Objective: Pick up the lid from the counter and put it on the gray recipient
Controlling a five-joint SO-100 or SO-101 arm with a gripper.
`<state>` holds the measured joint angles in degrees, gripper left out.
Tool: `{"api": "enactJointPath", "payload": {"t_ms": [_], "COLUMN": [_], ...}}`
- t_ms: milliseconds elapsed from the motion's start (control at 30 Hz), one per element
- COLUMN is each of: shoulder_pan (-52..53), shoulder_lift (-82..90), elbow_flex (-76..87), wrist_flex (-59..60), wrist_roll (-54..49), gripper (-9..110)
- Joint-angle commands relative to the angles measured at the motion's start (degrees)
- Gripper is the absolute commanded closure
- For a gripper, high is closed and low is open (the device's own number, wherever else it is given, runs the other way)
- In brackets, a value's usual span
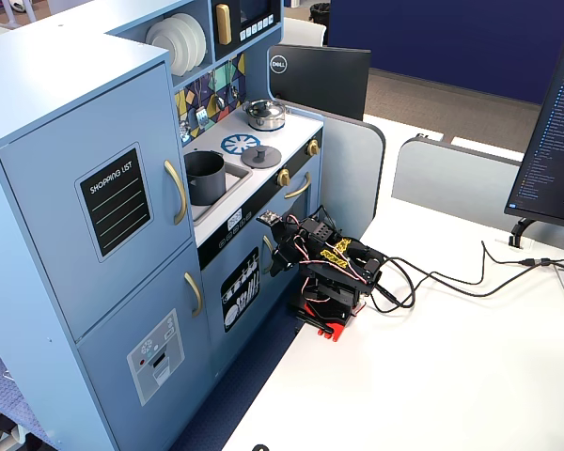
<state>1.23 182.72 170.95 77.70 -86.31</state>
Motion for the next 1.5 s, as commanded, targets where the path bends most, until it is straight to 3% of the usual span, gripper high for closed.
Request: {"api": "enactJointPath", "payload": {"t_ms": [0,467,900,1033,1233,1467], "shoulder_pan": [-1.4,0.7,5.7,11.5,25.0,33.3], "shoulder_lift": [-0.6,-0.6,-10.9,-12.9,-19.5,-31.0], "elbow_flex": [1.1,-0.5,-29.5,-34.0,-34.7,-35.2], "wrist_flex": [9.8,5.7,-0.5,-13.1,-42.7,-68.3], "wrist_roll": [-0.2,-2.4,-6.4,-10.0,-7.6,-6.8], "gripper": [101,101,101,102,101,79]}}
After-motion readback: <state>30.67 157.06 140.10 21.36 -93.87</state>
